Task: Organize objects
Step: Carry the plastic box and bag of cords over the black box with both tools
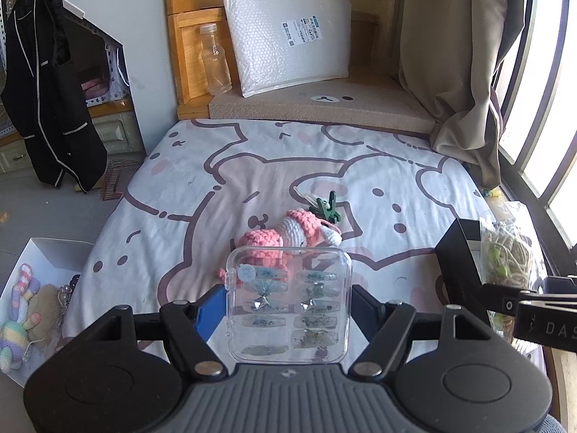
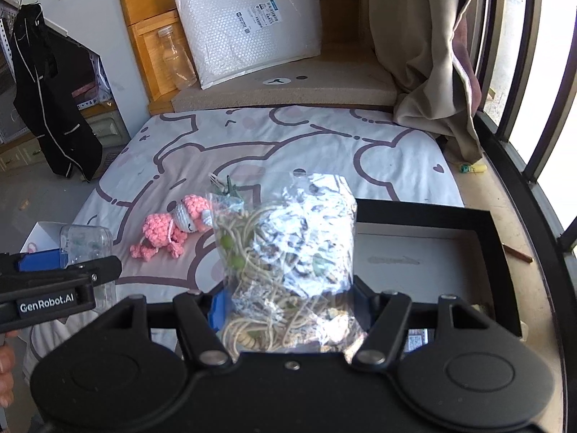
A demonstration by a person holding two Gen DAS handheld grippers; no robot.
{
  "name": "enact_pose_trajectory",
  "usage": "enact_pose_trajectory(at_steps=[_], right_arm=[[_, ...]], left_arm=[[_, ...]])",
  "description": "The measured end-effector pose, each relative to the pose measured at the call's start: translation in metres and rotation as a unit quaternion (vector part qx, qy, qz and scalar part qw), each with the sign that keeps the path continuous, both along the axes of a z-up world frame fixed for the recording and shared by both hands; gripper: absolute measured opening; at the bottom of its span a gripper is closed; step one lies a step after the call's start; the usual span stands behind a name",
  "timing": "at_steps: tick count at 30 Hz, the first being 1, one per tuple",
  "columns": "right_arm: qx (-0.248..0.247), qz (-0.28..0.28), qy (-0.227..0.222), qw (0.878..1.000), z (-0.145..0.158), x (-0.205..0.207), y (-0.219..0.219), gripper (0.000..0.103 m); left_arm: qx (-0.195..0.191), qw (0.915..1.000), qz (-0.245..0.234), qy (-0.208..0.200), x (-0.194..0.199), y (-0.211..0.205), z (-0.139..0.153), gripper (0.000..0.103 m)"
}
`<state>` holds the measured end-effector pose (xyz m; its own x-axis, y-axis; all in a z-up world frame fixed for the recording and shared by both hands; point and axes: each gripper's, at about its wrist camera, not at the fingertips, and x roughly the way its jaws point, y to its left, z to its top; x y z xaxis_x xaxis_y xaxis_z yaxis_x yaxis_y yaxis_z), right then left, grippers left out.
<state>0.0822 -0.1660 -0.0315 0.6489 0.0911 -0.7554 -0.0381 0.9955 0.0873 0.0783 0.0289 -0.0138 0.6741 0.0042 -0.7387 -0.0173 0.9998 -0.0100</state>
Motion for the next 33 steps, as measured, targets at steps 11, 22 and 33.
enact_pose_trajectory(at_steps=[11,22,33], right_arm=[[-0.022,-0.010,0.008,1.000,-0.008,-0.013,-0.001,0.066],[-0.007,-0.007,0.012,1.000,-0.014,-0.011,-0.008,0.064],[0.003,-0.027,0.008,1.000,-0.016,-0.005,-0.042,0.062]], left_arm=[[-0.004,0.9999,0.001,-0.009,-0.009,-0.002,-0.004,0.074],[-0.001,1.0000,-0.001,-0.004,-0.002,-0.010,-0.011,0.074],[-0.007,0.9997,-0.022,-0.007,0.018,-0.037,-0.016,0.074]])
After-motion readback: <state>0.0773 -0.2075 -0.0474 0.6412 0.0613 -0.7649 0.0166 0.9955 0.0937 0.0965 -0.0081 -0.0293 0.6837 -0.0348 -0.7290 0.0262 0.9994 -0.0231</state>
